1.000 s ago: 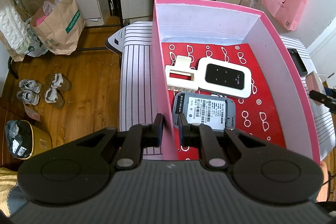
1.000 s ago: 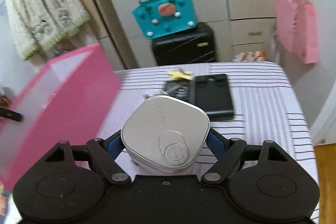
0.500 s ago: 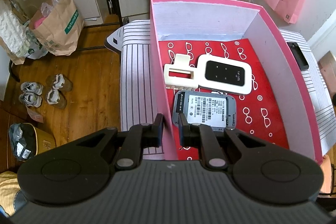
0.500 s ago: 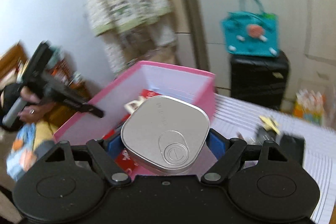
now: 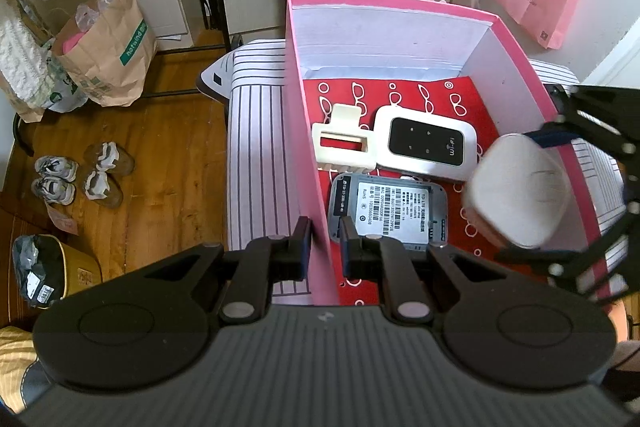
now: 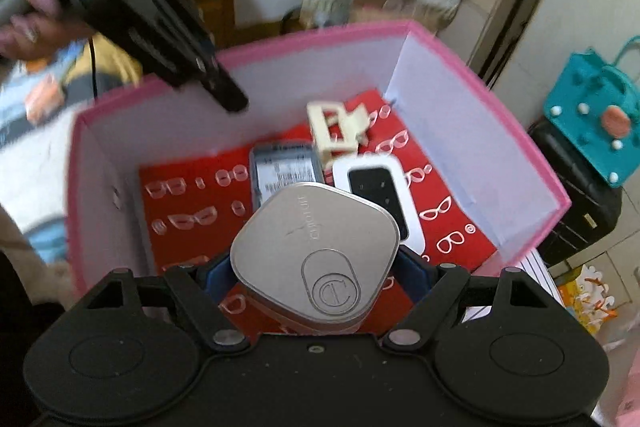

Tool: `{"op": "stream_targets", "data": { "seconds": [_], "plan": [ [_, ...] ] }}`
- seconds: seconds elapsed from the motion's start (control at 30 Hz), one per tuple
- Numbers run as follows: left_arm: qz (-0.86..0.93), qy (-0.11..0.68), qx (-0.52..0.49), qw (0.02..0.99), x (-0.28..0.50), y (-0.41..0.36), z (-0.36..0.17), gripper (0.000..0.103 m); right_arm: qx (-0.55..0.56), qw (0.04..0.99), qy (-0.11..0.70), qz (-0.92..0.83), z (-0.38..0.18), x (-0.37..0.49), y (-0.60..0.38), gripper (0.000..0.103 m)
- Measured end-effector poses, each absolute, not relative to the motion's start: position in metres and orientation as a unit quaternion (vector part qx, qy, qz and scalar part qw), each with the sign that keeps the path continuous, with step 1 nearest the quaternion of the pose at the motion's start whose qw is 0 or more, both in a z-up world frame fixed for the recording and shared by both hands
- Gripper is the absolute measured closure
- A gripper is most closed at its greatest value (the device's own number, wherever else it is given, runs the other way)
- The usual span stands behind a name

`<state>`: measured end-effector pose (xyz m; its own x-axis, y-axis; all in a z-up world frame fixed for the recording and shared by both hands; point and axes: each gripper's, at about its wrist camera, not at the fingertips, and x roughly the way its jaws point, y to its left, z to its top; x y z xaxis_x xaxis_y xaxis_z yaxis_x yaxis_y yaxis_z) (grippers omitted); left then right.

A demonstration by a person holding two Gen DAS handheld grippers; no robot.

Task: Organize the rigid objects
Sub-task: 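Carry the white container into the pink box and open the right gripper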

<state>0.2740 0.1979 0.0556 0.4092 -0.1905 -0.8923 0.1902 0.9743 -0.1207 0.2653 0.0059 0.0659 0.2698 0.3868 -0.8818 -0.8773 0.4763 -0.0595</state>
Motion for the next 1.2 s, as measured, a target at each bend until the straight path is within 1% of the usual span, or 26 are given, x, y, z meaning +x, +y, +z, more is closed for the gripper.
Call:
{"op": "stream_targets", "data": {
  "seconds": [0.1, 0.2, 0.43, 0.53, 0.67, 0.8, 1.0, 1.2],
  "plan": [
    [-0.116, 0.53, 0.0, 0.84, 0.273, 0.199, 0.055, 0.091, -0.318, 0.712, 0.454, 0.431, 0.056, 0.269, 0.013, 0.018],
    [-0.116, 0.528, -0.002, 0.841, 0.272, 0.199, 0.055, 0.091, -0.357, 0.693, 0.457, 0.427, 0.05, 0.263, 0.015, 0.018],
    [-0.117, 0.526, -0.008, 0.842, 0.271, 0.2, 0.055, 0.091, -0.387, 0.645, 0.483, 0.448, 0.045, 0.261, 0.024, 0.018],
    [-0.117, 0.526, -0.007, 0.842, 0.271, 0.2, 0.055, 0.091, -0.386, 0.652, 0.486, 0.436, 0.038, 0.264, 0.027, 0.018],
    [-0.117, 0.528, 0.0, 0.841, 0.273, 0.198, 0.056, 0.091, -0.392, 0.68, 0.459, 0.417, 0.039, 0.262, 0.023, 0.019],
    [-0.115, 0.533, 0.002, 0.838, 0.275, 0.198, 0.056, 0.091, -0.4, 0.71, 0.428, 0.391, 0.048, 0.259, 0.017, 0.018],
    [-0.112, 0.532, 0.002, 0.839, 0.275, 0.195, 0.056, 0.091, -0.314, 0.776, 0.392, 0.381, 0.081, 0.257, -0.009, 0.018],
    [-0.107, 0.533, 0.001, 0.839, 0.274, 0.195, 0.057, 0.091, -0.16, 0.845, 0.35, 0.371, 0.114, 0.246, -0.061, 0.017]
  ]
}}
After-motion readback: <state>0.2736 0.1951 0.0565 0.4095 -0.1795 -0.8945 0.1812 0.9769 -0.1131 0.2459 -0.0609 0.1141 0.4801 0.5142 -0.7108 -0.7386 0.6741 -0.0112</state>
